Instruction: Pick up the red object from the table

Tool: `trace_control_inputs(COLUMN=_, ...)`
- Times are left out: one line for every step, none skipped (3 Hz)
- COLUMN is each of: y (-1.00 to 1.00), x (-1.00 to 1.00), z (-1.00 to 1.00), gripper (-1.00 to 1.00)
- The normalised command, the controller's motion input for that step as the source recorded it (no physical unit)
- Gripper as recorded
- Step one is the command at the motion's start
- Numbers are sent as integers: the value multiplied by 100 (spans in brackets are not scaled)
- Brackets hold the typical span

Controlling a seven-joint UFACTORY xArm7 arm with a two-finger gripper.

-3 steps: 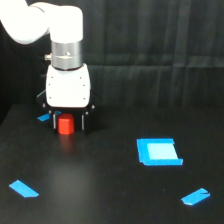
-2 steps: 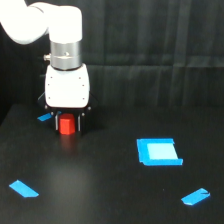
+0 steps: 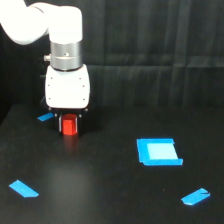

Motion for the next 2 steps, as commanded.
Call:
trace_control_inputs(y=-35, x=4, z=91, gripper=-100)
trace_control_inputs(y=-20, x=-2, z=99, gripper=-100)
